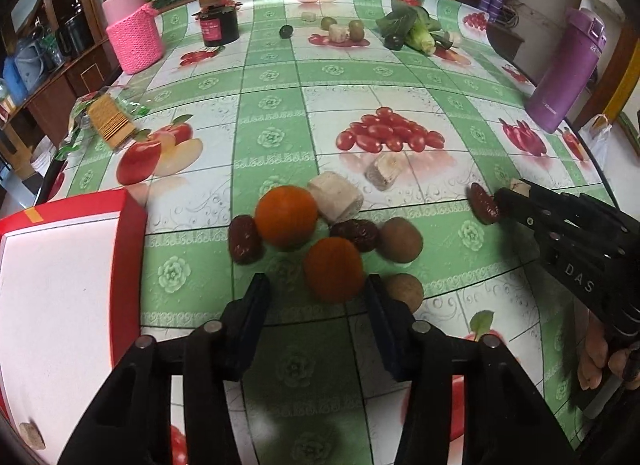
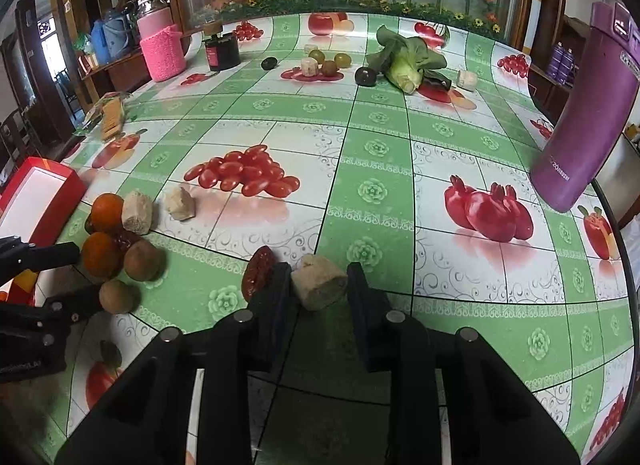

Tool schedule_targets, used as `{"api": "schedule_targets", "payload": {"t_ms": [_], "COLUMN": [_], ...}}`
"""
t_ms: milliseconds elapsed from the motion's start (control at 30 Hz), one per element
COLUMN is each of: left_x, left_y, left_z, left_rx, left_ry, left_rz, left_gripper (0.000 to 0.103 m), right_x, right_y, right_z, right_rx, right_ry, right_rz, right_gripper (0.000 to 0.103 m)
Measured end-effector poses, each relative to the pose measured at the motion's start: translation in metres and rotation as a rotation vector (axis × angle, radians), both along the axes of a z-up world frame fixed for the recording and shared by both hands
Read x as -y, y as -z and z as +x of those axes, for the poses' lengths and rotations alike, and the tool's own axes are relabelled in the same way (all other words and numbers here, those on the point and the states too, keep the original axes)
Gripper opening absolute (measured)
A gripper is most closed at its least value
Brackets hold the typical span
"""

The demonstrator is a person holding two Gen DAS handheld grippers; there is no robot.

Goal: Organize fruits
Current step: 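Grasp an orange with the left gripper while the right grasps a beige cube, then carry the orange and beige cube into the tray and open both grippers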

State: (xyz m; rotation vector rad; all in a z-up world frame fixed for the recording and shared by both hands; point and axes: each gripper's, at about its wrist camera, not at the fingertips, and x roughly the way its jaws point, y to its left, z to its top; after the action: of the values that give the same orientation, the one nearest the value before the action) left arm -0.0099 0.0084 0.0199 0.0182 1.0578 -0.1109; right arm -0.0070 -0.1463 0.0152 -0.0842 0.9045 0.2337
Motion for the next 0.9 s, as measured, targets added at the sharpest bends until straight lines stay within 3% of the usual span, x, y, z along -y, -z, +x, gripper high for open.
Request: {"api": "schedule_targets", "payload": {"t_ms": [133, 333, 567, 767, 900], "left_x": [0.006, 0.010, -0.017, -0.070, -0.114], "left_y": [0.000, -0.002, -0.031, -0.056, -0.056], "left_z": [0.004, -0.002, -0.053, -0.101, -0.121], "left_rx": [0.015, 0.024, 0.101, 0.194, 0.208], "left_ry": [0.022, 0.023, -0.032, -0.158, -0.265], "left_rz": [-0.008, -0.039, -0.045, -0.010, 0.019], "left_gripper": [0.028, 0.026, 0.026, 0.026, 0.026], "right_x": [0.009, 0.020, 0.027, 0.021, -0.016], "right_y": [-0.007, -0.016, -0.020, -0.030, -0.034], "right_z": [-0.004, -0.008, -0.013, -0.022, -0.031], "right_rx": [0.015, 0.038, 0.051, 0.078, 0.071], "right_ry": [0.026, 0.059, 0.077, 0.045, -0.021], "right_rz": [0.039, 0.096, 0.163, 0.327, 0.402], "right_gripper": [0.030, 0.030, 0.030, 0.030, 0.030]}}
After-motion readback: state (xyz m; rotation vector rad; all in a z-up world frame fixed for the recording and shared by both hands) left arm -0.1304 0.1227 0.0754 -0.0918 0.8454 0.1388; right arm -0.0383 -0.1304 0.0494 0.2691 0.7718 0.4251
